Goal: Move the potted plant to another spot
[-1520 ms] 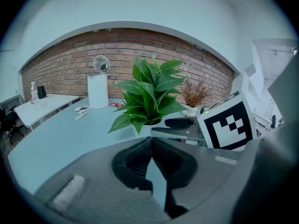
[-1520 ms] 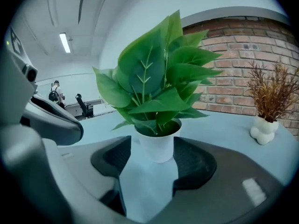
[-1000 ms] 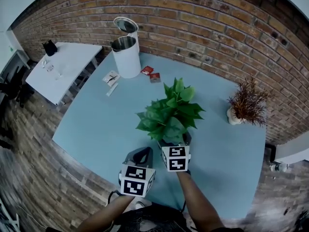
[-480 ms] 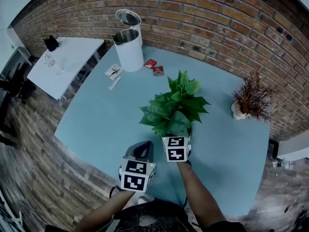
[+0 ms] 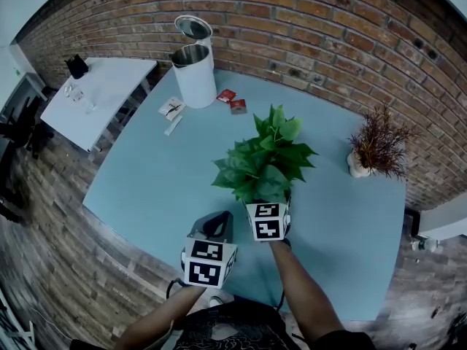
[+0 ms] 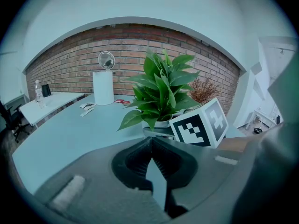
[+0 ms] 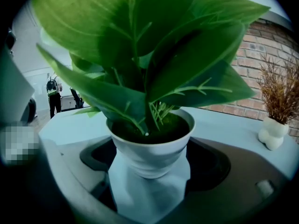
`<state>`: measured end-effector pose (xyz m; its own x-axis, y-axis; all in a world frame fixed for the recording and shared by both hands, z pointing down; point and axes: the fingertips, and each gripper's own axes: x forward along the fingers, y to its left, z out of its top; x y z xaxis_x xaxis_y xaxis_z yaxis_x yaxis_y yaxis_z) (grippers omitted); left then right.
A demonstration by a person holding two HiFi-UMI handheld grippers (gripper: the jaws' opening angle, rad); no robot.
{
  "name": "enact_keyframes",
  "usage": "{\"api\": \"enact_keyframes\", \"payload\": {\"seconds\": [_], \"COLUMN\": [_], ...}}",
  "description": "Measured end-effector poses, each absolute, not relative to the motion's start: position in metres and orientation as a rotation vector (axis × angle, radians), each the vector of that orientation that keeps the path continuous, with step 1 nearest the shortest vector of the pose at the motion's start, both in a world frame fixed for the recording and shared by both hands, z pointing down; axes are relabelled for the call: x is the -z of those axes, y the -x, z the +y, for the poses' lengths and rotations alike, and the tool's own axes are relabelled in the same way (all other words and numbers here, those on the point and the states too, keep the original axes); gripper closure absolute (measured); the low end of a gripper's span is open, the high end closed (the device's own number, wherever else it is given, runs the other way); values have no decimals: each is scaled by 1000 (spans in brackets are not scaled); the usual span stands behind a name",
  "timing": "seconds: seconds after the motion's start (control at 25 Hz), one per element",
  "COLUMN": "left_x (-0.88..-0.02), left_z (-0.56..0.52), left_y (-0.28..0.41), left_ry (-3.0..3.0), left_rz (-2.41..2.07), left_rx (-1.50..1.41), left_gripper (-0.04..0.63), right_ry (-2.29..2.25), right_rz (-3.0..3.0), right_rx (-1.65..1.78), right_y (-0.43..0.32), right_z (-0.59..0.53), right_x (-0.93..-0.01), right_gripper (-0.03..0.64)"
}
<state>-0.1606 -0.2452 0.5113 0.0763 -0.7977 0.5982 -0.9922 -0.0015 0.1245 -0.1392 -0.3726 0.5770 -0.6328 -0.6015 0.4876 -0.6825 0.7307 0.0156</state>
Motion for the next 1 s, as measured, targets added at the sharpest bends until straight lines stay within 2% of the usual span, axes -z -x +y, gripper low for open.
{"api": "enact_keyframes", "payload": {"seconds": [0.8, 1.0], "left_x": [-496, -501], "left_z": [-243, -229], "left_y": [162, 136], "left_ry": [-1889, -1912], "left_rz": [-1693, -1707], "left_rx": [-506, -500], "left_gripper": [597, 597], "right_ry": [-1035, -1055], "right_rz": [-2395, -2399], "right_rx": [-288, -274], "right_y": [127, 100], "right_z": [-359, -345], "right_x": [-572, -576], "right_gripper": [153, 153]}}
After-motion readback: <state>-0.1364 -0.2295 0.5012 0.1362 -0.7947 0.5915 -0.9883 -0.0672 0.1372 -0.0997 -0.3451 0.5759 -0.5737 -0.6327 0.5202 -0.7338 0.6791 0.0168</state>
